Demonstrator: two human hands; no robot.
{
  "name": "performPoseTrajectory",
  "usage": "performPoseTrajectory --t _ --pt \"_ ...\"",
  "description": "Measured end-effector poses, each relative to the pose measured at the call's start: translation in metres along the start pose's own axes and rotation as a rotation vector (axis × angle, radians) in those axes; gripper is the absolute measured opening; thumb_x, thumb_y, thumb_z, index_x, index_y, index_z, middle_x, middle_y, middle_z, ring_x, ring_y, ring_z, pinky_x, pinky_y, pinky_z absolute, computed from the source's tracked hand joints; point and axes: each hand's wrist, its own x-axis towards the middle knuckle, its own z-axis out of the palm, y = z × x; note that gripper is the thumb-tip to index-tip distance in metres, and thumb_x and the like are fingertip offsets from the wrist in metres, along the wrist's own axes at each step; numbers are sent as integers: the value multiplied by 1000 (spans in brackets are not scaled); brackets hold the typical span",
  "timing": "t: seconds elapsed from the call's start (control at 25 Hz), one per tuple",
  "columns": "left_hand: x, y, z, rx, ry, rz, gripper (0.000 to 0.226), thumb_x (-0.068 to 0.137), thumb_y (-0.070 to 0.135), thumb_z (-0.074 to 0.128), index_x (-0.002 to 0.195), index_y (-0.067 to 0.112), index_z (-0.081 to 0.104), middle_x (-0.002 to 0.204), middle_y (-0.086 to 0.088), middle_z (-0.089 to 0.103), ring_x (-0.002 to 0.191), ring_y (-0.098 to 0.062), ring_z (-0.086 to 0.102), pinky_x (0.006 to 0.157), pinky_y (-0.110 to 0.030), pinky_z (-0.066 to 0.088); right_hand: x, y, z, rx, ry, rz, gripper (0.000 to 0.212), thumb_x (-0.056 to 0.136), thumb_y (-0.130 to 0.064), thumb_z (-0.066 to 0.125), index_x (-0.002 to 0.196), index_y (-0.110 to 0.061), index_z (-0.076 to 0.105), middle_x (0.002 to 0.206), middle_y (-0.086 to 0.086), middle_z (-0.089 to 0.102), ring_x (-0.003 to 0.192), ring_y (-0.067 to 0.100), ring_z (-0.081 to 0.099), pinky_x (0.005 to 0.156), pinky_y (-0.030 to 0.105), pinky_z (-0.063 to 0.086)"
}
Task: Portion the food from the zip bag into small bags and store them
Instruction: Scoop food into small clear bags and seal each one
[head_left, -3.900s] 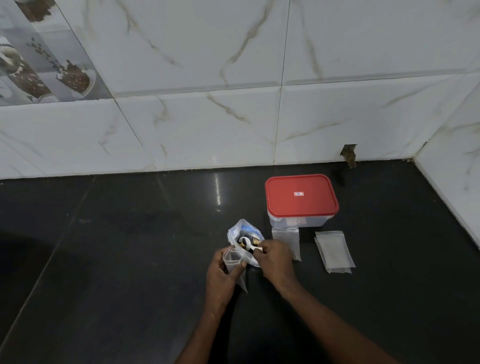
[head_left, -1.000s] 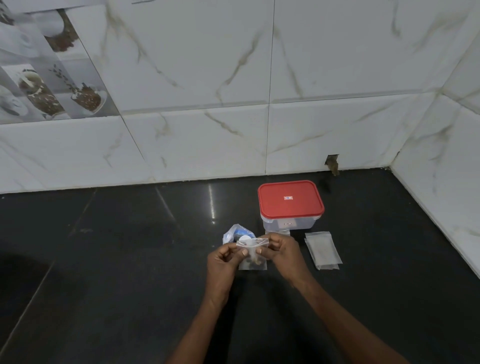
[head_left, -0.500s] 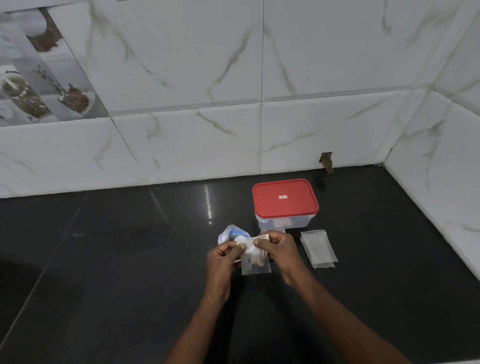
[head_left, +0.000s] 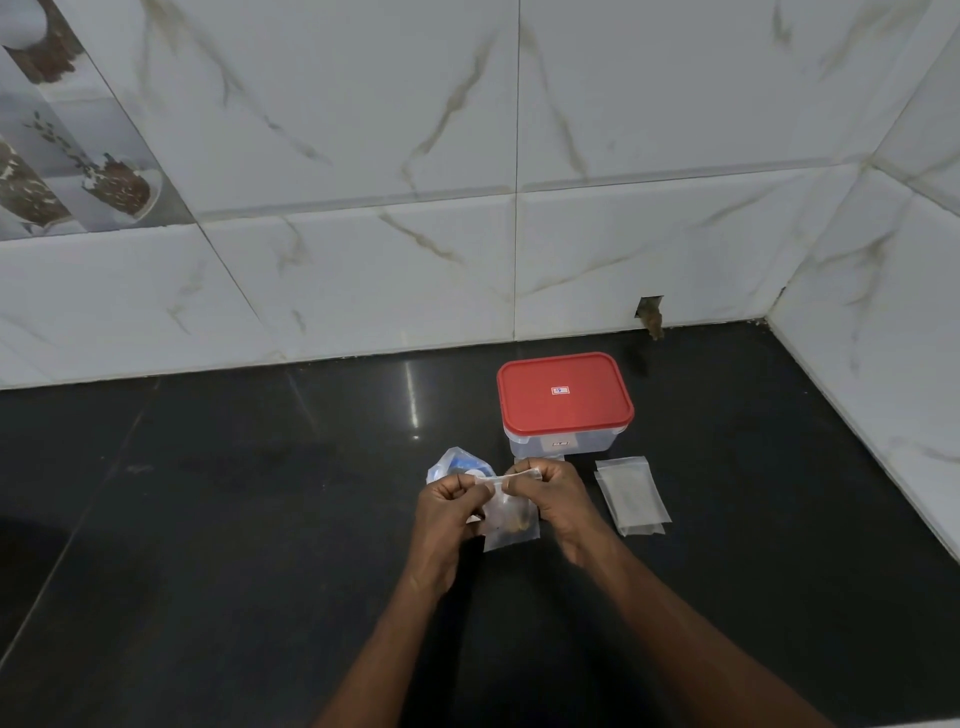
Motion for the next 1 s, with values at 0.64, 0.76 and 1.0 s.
performPoseTrajectory --t 0.64,0.76,1.0 --pt "8 3 7 93 12 -2 14 87 1 64 82 -12 67 86 -28 72 76 -31 68 64 -33 58 2 2 5 -57 63 38 10 85 -16 72 92 -10 69 91 5 69 93 22 65 73 29 54" --pt "9 2 2 21 20 -11 13 89 0 64 82 -10 69 94 -35 70 80 -36 65 70 -39 56 -1 1 -2 36 55 33 5 85 -12 71 90 -13 71 89 0 72 89 17 69 67 22 53" --pt "9 -1 5 -89 -9 -54 10 83 12 68 85 3 70 97 -20 74 92 -35 70 85 -50 56 -4 0 -6 98 42 -10 8 85 -3 66 90 -2 73 87 9 76 83 22 74 73 36 60"
